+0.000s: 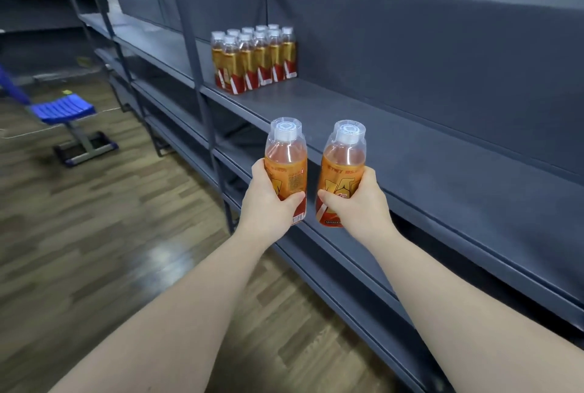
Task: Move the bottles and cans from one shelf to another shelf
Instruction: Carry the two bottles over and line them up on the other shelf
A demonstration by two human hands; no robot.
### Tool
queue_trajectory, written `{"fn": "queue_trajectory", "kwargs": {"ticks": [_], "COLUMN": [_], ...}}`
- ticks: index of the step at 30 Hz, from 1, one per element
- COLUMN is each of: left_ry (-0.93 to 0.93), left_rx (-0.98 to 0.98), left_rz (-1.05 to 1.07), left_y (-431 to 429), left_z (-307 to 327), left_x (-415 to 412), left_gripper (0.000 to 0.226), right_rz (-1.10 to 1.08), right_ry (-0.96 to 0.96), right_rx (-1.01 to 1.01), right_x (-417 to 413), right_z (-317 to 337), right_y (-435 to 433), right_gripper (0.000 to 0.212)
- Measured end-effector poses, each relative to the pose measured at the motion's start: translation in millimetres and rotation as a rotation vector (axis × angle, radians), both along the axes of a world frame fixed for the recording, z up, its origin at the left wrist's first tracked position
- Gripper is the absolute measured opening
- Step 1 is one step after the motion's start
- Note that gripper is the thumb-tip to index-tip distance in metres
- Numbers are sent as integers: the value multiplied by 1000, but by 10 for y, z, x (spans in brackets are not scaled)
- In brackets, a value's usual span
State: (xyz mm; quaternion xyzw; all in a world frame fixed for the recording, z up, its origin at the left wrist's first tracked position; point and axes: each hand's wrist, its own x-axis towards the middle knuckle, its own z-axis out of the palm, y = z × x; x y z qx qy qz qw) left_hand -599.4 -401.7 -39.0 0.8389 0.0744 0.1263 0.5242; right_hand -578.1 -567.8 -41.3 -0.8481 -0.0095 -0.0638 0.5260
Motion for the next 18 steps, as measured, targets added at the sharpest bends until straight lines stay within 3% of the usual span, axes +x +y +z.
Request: {"fn": "queue_trajectory", "kwargs": {"ticks": [18], "left_ry": [-19], "left_rx": [-15], "left_rz": [197], "left_y": [1033], "left_z": [39], "left_x": [1505], "left_gripper": [77], "right_rz": [213], "right_ry": [-29], "right_rx": [0], "right_x": [1837], "right_z": [74], "right_y": [1131], "right_gripper": [61]}}
